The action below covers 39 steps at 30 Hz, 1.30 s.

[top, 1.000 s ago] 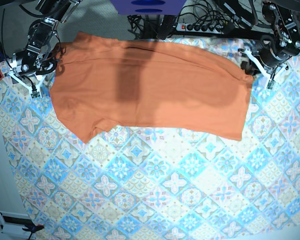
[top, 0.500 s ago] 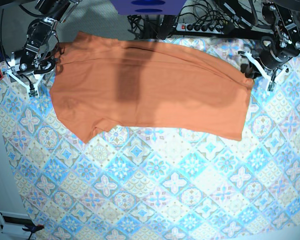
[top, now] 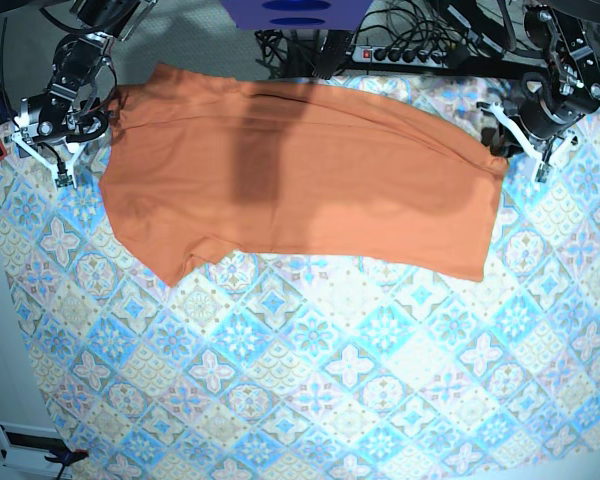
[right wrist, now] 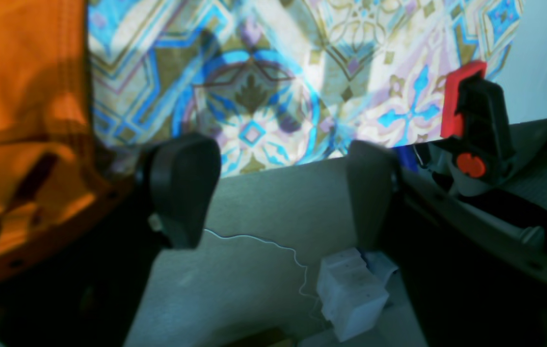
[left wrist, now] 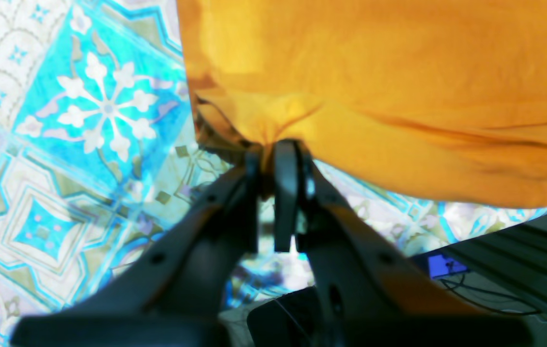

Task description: Fold the T-shirt properly

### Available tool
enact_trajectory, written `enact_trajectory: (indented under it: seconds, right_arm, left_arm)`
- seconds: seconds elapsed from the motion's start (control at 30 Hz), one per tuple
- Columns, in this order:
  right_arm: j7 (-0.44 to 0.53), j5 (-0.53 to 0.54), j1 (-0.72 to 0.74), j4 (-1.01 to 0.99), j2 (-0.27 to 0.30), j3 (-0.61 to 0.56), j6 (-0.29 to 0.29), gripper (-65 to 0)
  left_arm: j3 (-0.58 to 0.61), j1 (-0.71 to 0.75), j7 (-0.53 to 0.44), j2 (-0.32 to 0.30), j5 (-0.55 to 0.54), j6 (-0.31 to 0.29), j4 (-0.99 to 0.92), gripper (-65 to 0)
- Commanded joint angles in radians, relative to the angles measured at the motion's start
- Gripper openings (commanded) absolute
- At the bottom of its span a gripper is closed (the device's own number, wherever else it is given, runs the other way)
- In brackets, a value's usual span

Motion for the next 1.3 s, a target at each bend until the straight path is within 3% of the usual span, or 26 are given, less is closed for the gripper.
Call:
enact_trajectory:
  seconds: [0.0, 0.97, 1.13, 1.27]
  right_arm:
    - [0.003, -0.005, 0.006, 0.019, 0.013, 0.004, -0.006, -21.8]
    - [0.003, -0.005, 0.011, 0.025, 0.011, 0.001, -0.006, -21.8]
    - [0.003, -0.005, 0.009, 0.025, 0.011, 0.002, -0.006, -21.8]
    - [0.004, -0.005, 0.009, 0.025, 0.011, 0.002, -0.006, -21.8]
  left_arm:
    - [-0.009, 0.000, -0.014, -0.012, -0.011, -0.002, 0.020, -65.0]
    - [-0.004, 0.006, -0.011, -0.014, -0.007, -0.002, 0.019, -65.0]
    - [-0.004, -0.012, 0.087, -0.014, -0.007, -0.002, 0.019, -65.0]
    - [-0.004, -0.024, 0.096, -0.014, -0.007, -0.002, 0.019, -65.0]
